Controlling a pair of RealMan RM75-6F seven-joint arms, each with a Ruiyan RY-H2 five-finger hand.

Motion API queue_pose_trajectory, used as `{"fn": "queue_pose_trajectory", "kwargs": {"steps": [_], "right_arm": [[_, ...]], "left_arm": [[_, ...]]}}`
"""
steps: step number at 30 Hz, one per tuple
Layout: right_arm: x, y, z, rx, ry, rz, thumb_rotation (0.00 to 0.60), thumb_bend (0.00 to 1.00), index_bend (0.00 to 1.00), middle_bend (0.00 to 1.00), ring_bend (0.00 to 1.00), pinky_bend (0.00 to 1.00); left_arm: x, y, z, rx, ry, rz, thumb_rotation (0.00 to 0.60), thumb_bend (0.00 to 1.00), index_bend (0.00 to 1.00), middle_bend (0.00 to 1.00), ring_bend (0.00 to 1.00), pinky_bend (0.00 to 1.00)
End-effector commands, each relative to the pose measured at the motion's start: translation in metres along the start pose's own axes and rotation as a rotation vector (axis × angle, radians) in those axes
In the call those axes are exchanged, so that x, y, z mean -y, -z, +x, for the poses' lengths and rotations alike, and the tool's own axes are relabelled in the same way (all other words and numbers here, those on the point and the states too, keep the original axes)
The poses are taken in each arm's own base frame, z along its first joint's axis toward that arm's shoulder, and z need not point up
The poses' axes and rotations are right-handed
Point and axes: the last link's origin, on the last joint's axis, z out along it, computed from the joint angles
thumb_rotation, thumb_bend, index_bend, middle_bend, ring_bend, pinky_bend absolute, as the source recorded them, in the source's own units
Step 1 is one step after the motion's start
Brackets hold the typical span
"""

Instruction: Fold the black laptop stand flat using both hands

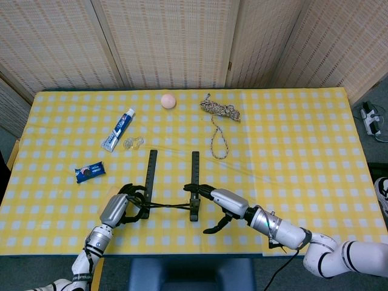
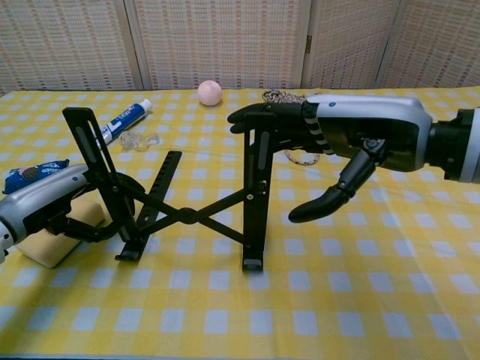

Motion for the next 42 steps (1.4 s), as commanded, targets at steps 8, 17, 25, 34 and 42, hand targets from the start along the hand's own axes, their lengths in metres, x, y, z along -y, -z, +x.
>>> {"fn": "queue_pose_trajectory", "kwargs": {"steps": [8,17,25,34,42], "right_arm": [[0.0,-0.0001,-0.0014,0.003,0.0,-0.002,0.6,0.18,0.0,0.06,0.11,0.0],[-0.0002,-0.0004,-0.002,0.004,0.0,-0.005,0.6,0.18,0.0,0.06,0.11,0.0],[-0.0009,-0.0002,-0.0025,0.005,-0.001,-0.008,0.6,0.18,0.0,0.06,0.11,0.0],[-0.0014,0.0005,-0.0021,0.004,-0.003,-0.009,0.6,0.18,0.0,0.06,0.11,0.0],[-0.0019,0.0011,-0.0017,0.002,-0.005,-0.007,0.6,0.18,0.0,0.06,0.11,0.0]], "left_arm": [[0.0014,0.003,-0.001,-0.013,-0.034,0.004,0.6,0.5,0.5,0.27,0.2,0.11],[0.0029,0.0024,-0.0008,-0.017,-0.042,0.01,0.6,0.5,0.51,0.27,0.2,0.11],[0.0036,0.004,-0.0014,-0.031,-0.07,0.008,0.6,0.5,0.5,0.27,0.2,0.11],[0.0047,0.0038,-0.0021,-0.032,-0.076,0.014,0.6,0.5,0.47,0.27,0.2,0.11],[0.0064,0.0045,-0.0015,-0.043,-0.093,0.022,0.6,0.5,0.54,0.27,0.2,0.12]]}}
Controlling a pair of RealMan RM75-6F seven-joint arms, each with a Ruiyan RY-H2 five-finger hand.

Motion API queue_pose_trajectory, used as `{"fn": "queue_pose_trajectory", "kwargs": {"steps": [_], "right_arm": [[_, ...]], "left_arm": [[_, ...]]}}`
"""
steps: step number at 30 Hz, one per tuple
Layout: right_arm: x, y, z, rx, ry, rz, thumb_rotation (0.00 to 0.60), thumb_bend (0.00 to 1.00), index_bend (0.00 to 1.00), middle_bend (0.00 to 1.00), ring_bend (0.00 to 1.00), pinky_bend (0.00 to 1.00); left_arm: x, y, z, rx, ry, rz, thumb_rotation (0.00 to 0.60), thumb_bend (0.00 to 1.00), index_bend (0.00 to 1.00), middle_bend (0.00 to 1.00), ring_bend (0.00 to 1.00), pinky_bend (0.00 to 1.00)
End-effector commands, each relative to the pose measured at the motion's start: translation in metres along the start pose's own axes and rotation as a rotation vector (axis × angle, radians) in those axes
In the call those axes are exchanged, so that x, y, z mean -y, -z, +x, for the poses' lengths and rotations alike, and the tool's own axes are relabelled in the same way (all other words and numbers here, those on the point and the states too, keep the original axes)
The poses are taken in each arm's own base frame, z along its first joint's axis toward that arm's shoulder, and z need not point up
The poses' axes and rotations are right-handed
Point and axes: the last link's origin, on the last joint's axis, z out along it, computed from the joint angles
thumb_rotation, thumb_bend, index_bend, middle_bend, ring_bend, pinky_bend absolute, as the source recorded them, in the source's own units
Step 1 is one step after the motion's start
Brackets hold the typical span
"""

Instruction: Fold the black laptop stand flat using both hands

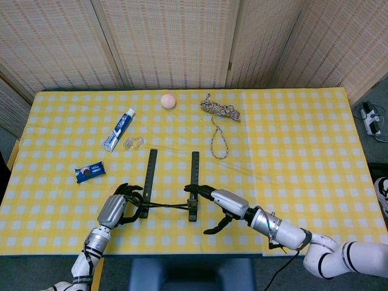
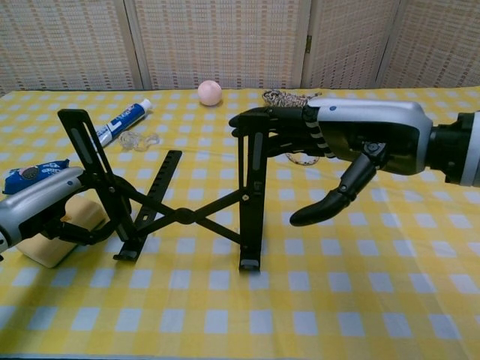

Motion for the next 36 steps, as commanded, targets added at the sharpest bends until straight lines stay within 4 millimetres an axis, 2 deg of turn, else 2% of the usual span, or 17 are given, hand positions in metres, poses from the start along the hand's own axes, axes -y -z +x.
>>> {"fn": "queue_pose_trajectory", "kwargs": {"steps": [1,8,14,22,29,36], "right_arm": [[0.0,0.0,0.0,0.0,0.0,0.001,0.6,0.18,0.0,0.06,0.11,0.0],[0.0,0.0,-0.001,0.002,0.0,0.002,0.6,0.18,0.0,0.06,0.11,0.0],[-0.001,0.001,0.0,-0.001,0.001,-0.002,0.6,0.18,0.0,0.06,0.11,0.0],[-0.01,-0.001,-0.006,0.015,-0.011,-0.038,0.6,0.18,0.0,0.07,0.11,0.0],[-0.011,-0.014,-0.01,0.002,-0.05,-0.005,0.6,0.18,0.0,0.09,0.13,0.0],[-0.015,-0.03,-0.016,-0.003,-0.201,0.012,0.6,0.18,0.0,0.11,0.16,0.0]], "left_arm": [[0.001,0.0,0.0,-0.009,-0.01,0.002,0.6,0.5,0.54,0.27,0.2,0.12],[0.001,0.002,0.0,-0.014,-0.018,0.005,0.6,0.5,0.53,0.27,0.2,0.12],[0.001,0.002,-0.001,-0.013,-0.009,0.005,0.6,0.51,0.58,0.28,0.22,0.12],[-0.001,0.003,-0.001,0.005,0.006,0.002,0.6,0.5,0.53,0.28,0.22,0.12],[-0.002,0.003,-0.002,0.017,0.007,0.005,0.6,0.5,0.53,0.28,0.22,0.12],[-0.005,0.002,-0.003,0.029,0.014,0.004,0.6,0.5,0.53,0.28,0.22,0.12]]}}
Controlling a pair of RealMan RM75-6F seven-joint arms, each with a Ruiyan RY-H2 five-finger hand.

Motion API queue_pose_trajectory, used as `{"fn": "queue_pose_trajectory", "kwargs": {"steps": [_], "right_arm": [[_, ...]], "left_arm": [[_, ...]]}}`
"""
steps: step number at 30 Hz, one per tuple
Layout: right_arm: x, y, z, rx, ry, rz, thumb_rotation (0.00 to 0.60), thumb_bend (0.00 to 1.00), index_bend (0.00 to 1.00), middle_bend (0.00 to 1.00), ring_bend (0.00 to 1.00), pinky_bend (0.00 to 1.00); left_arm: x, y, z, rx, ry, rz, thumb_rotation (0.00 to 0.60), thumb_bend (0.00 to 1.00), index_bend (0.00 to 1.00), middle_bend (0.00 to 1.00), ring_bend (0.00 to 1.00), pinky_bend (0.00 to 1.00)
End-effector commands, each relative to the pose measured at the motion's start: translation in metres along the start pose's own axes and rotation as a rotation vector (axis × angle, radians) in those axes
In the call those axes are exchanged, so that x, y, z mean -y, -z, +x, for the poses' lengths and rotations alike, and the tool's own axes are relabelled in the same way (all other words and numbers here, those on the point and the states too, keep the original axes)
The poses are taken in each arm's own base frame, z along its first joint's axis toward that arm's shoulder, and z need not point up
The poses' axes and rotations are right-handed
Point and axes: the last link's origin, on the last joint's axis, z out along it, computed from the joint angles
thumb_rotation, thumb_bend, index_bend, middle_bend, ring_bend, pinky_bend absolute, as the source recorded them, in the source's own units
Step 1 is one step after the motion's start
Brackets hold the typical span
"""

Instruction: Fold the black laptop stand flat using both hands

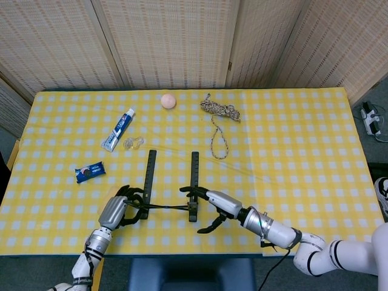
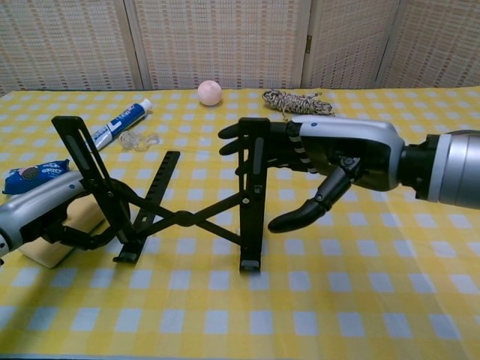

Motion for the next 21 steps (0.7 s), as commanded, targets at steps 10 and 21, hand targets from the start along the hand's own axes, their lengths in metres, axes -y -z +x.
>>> {"fn": "queue_pose_trajectory", "kwargs": {"steps": [10,21], "right_arm": [[-0.018,-0.016,-0.003,0.028,-0.397,-0.041,0.6,0.18,0.0,0.12,0.16,0.0],[-0.036,-0.014,-0.009,0.064,-0.542,-0.105,0.6,0.18,0.0,0.12,0.16,0.0]], "left_arm": [[-0.003,-0.003,-0.001,0.007,-0.001,0.003,0.6,0.5,0.53,0.29,0.22,0.12],[-0.004,-0.004,-0.001,0.01,-0.004,0.002,0.6,0.5,0.53,0.29,0.22,0.11]]}}
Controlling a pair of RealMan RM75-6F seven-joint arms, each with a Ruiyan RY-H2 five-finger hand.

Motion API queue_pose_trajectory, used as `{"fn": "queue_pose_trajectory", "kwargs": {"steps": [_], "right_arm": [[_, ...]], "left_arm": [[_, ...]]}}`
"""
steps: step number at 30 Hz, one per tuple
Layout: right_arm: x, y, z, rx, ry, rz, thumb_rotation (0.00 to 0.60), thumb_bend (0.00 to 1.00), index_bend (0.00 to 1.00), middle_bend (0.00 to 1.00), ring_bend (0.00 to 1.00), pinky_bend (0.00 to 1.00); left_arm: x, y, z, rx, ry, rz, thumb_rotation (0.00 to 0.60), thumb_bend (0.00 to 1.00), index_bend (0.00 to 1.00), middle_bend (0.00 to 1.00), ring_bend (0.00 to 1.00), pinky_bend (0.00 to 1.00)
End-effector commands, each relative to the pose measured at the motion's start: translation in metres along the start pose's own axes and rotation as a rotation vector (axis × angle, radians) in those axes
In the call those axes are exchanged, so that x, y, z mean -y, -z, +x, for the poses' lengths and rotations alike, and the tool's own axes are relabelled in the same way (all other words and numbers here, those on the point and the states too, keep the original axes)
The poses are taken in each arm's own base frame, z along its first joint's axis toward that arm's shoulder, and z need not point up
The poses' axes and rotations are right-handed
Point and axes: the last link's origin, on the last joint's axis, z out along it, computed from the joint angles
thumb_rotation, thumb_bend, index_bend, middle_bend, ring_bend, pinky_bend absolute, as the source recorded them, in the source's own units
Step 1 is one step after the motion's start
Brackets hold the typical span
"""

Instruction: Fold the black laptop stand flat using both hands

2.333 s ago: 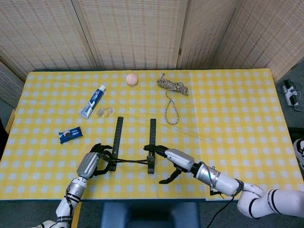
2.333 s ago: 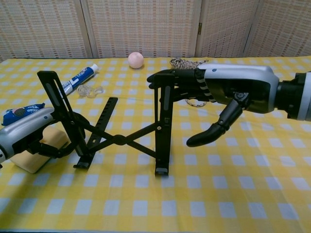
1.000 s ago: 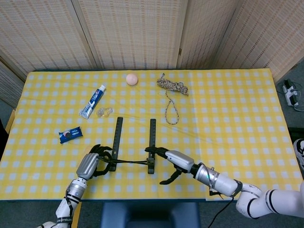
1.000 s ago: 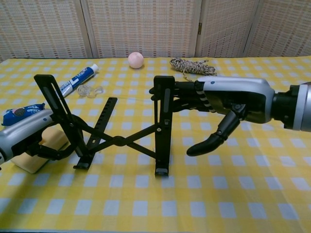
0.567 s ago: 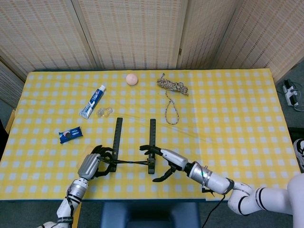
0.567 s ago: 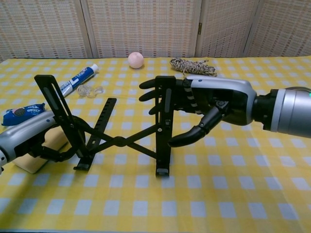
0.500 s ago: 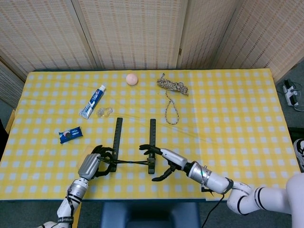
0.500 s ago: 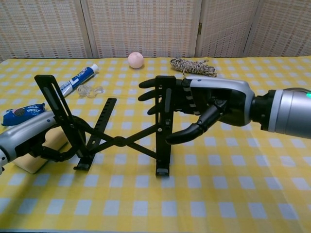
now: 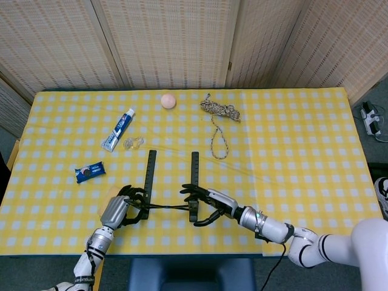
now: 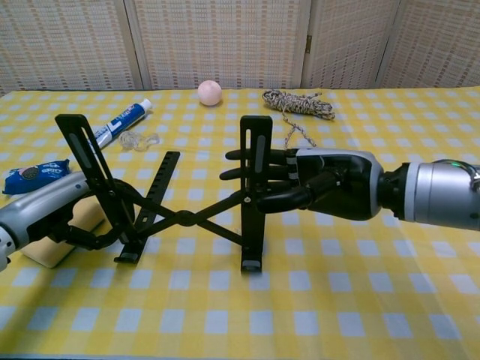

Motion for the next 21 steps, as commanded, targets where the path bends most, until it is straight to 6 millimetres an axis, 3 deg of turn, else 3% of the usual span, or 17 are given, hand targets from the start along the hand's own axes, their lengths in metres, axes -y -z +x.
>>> {"fn": "queue_pose_trajectory", "kwargs": {"steps": [1,14,21], "right_arm": [[-0.007,0.0,-0.002,0.015,-0.04,-0.023,0.6,0.18,0.0,0.12,0.16,0.0],[-0.022,0.001,-0.012,0.058,-0.287,-0.07,0.6,0.18,0.0,0.12,0.17,0.02],[-0.021,0.002,-0.008,0.057,-0.241,-0.05,0.6,0.18,0.0,0.12,0.17,0.02]], "left_arm": [[-0.001,0.0,0.0,0.001,0.0,-0.001,0.6,0.5,0.53,0.29,0.22,0.11],[0.0,0.001,-0.002,-0.001,0.001,0.0,0.6,0.5,0.53,0.28,0.22,0.11],[-0.001,0.002,-0.001,-0.001,0.003,-0.009,0.6,0.5,0.52,0.28,0.21,0.11]]}}
